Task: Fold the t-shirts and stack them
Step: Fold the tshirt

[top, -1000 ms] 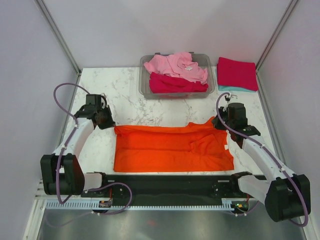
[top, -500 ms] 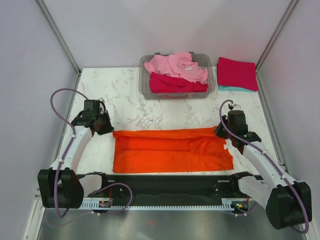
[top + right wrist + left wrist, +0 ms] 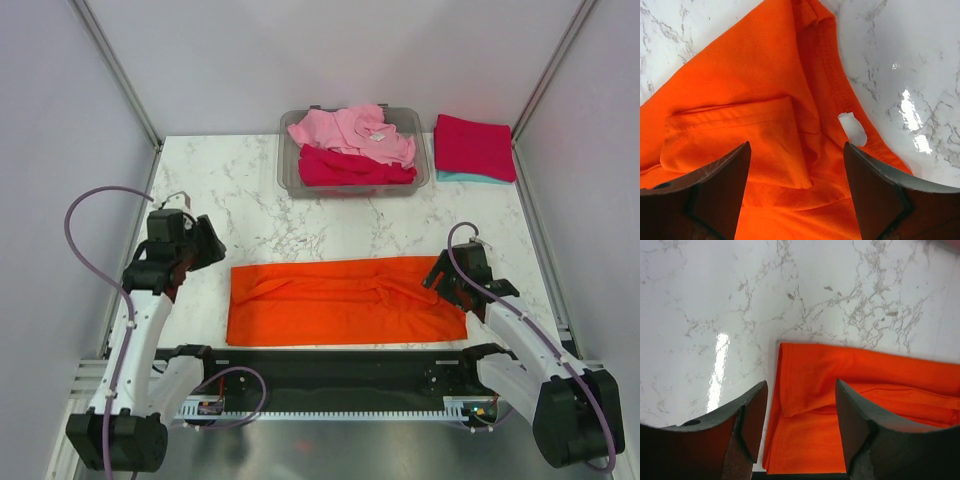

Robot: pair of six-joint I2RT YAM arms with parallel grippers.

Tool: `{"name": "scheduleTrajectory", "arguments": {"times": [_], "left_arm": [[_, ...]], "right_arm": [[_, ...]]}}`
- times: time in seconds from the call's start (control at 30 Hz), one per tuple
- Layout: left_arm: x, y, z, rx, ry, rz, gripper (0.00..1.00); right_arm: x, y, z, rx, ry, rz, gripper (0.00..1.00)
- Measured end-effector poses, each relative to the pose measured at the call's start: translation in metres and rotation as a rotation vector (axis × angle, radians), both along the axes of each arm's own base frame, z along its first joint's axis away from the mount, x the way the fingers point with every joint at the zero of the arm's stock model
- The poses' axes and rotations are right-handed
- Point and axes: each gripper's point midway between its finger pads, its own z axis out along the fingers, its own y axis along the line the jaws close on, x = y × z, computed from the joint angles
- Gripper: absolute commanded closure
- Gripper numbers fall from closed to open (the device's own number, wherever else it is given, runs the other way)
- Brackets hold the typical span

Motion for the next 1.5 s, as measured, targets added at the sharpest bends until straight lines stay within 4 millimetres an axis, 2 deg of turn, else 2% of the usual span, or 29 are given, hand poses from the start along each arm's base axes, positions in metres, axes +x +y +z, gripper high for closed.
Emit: {"name": "scheduleTrajectory", "arguments": {"times": [0.07, 0.17, 0.27, 0.33, 0.43, 0.53, 0.63, 0.7, 0.87, 0.9, 1.07, 1.23, 1.37, 1.5], "left_arm": [[-0.002, 0.003, 0.013, 0.011, -0.056, 0.013, 0.38], [-0.002, 0.004, 0.022, 0.013, -0.086, 0.016, 0.38], [0.004, -0.002, 0.021, -0.009, -0.084, -0.005, 0.39], [0.008, -0.009, 0.014, -0.026, -0.055, -0.029, 0.39], [0.016, -0.028, -0.006, -0.039, 0.024, -0.084, 0.39], [0.018, -0.063, -0.034, -0.033, 0.129, -0.175, 0.39], [0.016, -0.098, -0.065, 0.001, 0.243, -0.263, 0.39], [0.013, -0.112, -0.087, 0.022, 0.317, -0.290, 0.39], [0.003, -0.112, -0.142, 0.070, 0.504, -0.257, 0.39], [0.002, -0.112, -0.149, 0.077, 0.531, -0.247, 0.39], [0.004, -0.121, -0.148, 0.082, 0.502, -0.266, 0.39], [-0.010, -0.140, -0.147, 0.058, 0.478, -0.330, 0.41], [-0.034, -0.168, -0.145, -0.008, 0.458, -0.417, 0.42], [-0.088, -0.207, -0.141, -0.115, 0.485, -0.546, 0.41]], "right_arm": [[-0.002, -0.001, -0.001, 0.002, 0.010, -0.019, 0.16], [-0.003, -0.004, 0.000, -0.004, 0.006, -0.043, 0.16], [-0.003, -0.005, 0.009, 0.002, -0.020, -0.046, 0.16], [0.000, -0.003, 0.019, 0.015, -0.048, -0.047, 0.16], [0.002, 0.001, 0.027, 0.039, -0.077, -0.046, 0.15], [0.000, 0.009, 0.031, 0.068, -0.085, -0.034, 0.14], [-0.001, 0.018, 0.026, 0.091, -0.057, -0.019, 0.12], [-0.001, 0.022, 0.017, 0.096, -0.018, -0.014, 0.10], [0.000, 0.020, -0.011, 0.062, 0.082, -0.028, 0.08], [0.008, 0.021, -0.009, 0.064, 0.072, -0.036, 0.08], [0.047, 0.014, -0.010, 0.081, 0.028, -0.103, 0.08], [0.107, -0.012, -0.008, 0.060, -0.006, -0.193, 0.08], [0.157, -0.041, -0.007, 0.022, -0.018, -0.247, 0.09], [0.208, -0.067, -0.008, -0.038, -0.010, -0.273, 0.10]]}}
